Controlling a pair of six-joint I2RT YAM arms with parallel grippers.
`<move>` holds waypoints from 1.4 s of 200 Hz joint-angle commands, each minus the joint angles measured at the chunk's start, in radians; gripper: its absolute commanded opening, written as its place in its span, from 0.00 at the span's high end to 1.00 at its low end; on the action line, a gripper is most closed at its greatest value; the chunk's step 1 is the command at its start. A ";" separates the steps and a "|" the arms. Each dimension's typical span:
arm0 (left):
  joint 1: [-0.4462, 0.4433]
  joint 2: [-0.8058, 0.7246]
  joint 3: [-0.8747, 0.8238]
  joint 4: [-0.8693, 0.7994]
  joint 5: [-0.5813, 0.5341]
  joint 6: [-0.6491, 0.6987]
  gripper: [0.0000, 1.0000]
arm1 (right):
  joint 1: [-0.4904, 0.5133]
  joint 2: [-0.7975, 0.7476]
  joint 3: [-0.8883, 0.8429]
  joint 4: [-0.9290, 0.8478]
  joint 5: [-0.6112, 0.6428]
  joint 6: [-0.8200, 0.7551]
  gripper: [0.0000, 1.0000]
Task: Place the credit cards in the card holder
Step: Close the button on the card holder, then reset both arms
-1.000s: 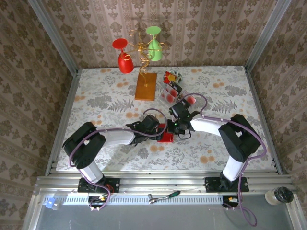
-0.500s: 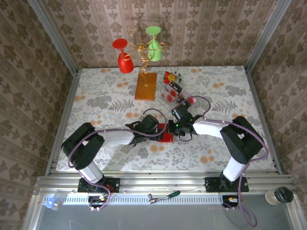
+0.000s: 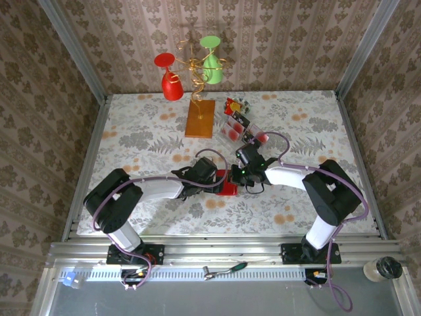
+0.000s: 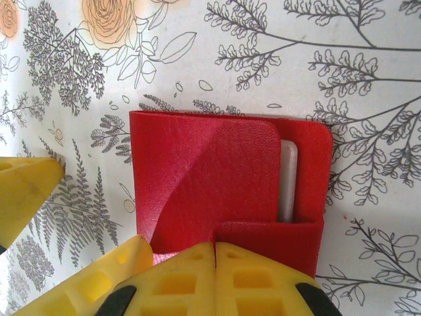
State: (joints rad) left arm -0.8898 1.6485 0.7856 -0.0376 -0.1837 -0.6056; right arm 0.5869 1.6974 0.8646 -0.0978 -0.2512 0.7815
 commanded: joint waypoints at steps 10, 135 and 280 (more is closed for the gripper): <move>-0.004 0.020 -0.019 -0.018 0.009 0.000 0.00 | -0.004 0.041 0.026 -0.149 -0.010 -0.028 0.92; -0.010 0.011 -0.020 -0.010 0.012 -0.009 0.00 | -0.028 -0.124 0.086 -0.253 0.000 -0.089 0.64; 0.159 -0.365 0.033 -0.169 -0.009 0.089 0.00 | -0.287 -0.563 -0.160 -0.369 0.093 -0.165 0.00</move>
State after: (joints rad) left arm -0.7773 1.3754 0.7963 -0.1402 -0.1833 -0.5686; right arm 0.3241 1.1893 0.7277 -0.4221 -0.2047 0.6380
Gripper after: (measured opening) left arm 0.999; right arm 0.937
